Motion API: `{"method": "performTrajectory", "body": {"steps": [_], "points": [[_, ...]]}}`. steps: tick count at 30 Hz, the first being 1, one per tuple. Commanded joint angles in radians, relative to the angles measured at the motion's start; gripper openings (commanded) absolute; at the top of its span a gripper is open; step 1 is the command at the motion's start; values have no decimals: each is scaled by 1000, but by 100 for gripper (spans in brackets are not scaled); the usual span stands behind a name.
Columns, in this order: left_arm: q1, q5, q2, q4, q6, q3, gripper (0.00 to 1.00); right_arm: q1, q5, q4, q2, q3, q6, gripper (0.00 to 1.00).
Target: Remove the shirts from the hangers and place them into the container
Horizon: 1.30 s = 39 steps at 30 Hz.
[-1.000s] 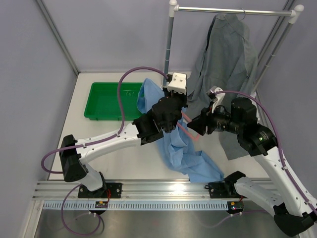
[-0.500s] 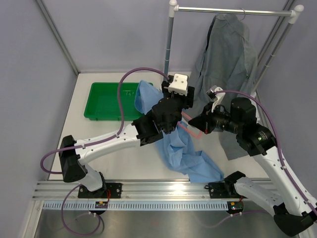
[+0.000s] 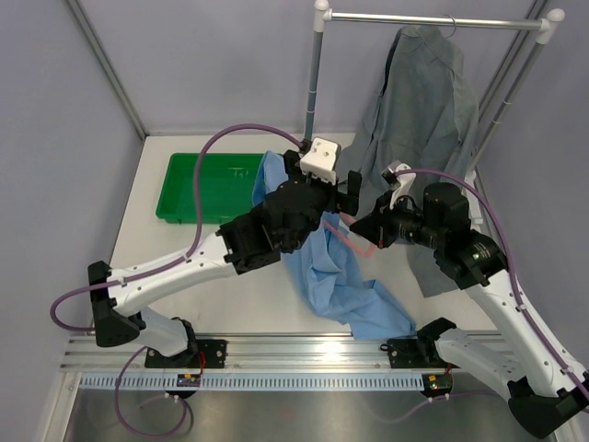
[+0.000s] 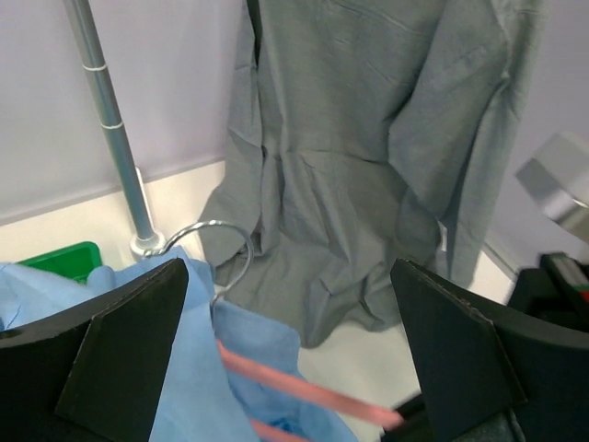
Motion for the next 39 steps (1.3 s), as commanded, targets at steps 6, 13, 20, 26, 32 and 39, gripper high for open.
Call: {"method": "performTrajectory", "body": {"steps": [6, 13, 20, 26, 32, 39], "points": [[0, 167, -165, -200, -133, 8, 99, 11, 70, 70, 17, -5, 1, 0], [1, 93, -225, -276, -179, -102, 99, 11, 81, 69, 24, 4, 4, 0], [0, 35, -131, -318, -176, -64, 99, 11, 67, 69, 7, 4, 12, 0], [20, -29, -32, -382, -187, -17, 99, 11, 60, 49, -27, 4, 7, 0], [35, -57, 2, -389, -190, -15, 79, 11, 61, 27, -58, -2, 1, 0], [50, -80, -10, -390, -171, -12, 21, 10, 69, 7, -96, -11, 1, 0]]}}
